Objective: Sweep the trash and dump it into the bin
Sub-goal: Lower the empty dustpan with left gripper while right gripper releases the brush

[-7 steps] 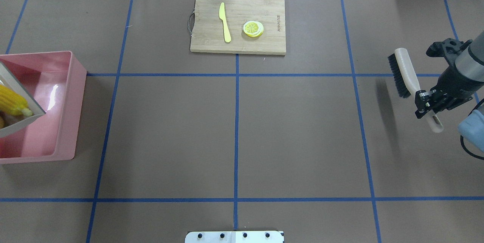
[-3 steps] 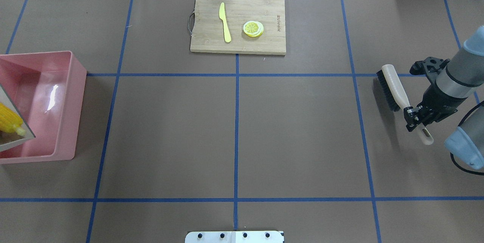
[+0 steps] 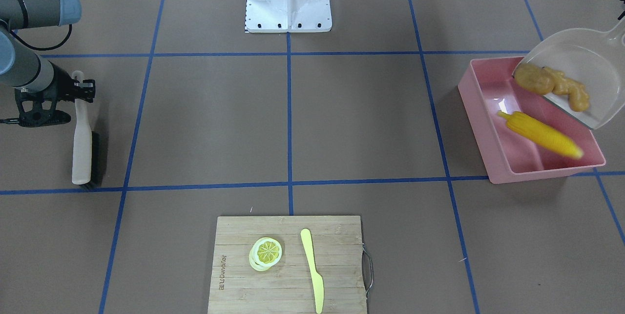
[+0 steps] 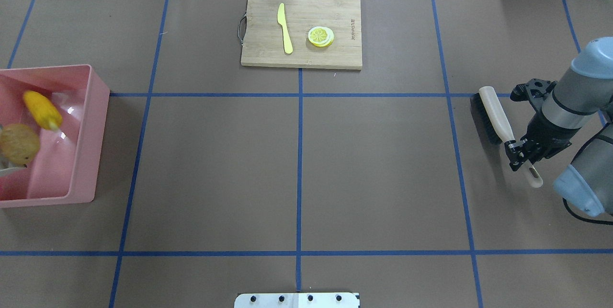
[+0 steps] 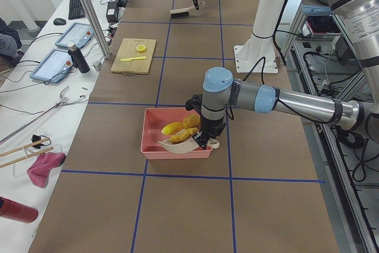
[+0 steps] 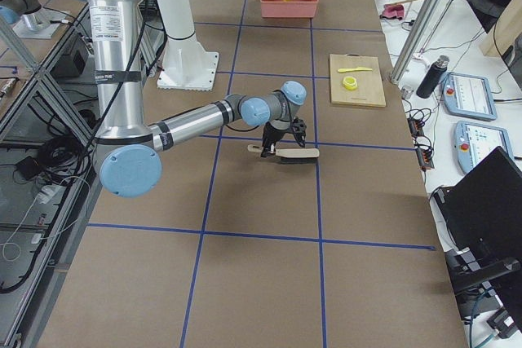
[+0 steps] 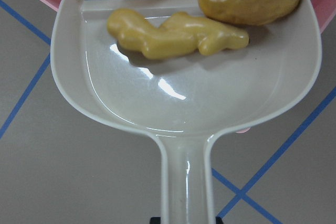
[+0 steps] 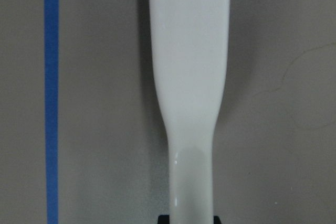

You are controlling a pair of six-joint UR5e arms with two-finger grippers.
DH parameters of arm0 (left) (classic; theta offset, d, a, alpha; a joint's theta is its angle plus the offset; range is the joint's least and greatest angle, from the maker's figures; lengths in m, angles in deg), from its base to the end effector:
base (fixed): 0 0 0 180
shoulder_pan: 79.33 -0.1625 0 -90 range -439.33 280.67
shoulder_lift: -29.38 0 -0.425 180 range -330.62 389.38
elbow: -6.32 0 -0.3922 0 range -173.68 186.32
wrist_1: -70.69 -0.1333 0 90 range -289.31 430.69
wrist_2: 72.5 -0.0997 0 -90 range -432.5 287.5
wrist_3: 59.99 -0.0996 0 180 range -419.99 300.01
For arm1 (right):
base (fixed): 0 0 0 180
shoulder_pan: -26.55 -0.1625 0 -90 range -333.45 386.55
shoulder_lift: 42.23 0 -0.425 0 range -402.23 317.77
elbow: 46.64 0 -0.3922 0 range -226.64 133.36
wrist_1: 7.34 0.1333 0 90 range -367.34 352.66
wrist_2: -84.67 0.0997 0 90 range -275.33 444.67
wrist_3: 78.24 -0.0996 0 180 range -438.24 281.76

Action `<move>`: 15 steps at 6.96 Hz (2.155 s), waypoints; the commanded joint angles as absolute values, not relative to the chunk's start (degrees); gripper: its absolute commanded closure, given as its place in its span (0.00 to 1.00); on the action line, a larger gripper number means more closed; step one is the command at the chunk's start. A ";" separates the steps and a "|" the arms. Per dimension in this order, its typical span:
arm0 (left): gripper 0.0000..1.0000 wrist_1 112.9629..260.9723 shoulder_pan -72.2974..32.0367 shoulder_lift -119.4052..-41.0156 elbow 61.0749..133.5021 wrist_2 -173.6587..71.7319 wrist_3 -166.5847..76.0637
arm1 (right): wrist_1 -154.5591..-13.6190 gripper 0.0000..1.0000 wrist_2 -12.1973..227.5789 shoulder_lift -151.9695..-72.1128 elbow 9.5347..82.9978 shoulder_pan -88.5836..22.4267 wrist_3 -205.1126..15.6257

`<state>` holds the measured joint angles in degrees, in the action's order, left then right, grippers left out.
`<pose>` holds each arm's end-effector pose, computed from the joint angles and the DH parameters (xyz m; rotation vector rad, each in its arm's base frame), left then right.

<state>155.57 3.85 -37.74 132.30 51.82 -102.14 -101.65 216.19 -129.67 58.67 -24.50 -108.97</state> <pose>-0.0378 -0.3338 0.5328 0.3205 0.5465 0.8687 -0.2662 -0.4363 0.5158 -0.2268 -0.7225 -0.2223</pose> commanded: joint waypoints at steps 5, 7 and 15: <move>1.00 152.75 6.55 -41.70 137.37 55.52 -116.51 | -101.39 1.00 216.85 -129.77 57.69 -23.63 -109.18; 1.00 163.96 3.14 -41.81 136.93 59.60 -112.15 | -101.39 1.00 217.55 -129.77 57.69 -23.72 -109.18; 1.00 201.95 -34.46 -52.08 124.55 52.31 -85.08 | -101.21 0.00 218.35 -127.15 58.56 -31.07 -109.09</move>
<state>197.88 -29.13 -49.88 126.57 53.14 -88.03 -101.28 218.71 -128.93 58.48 -27.16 -109.22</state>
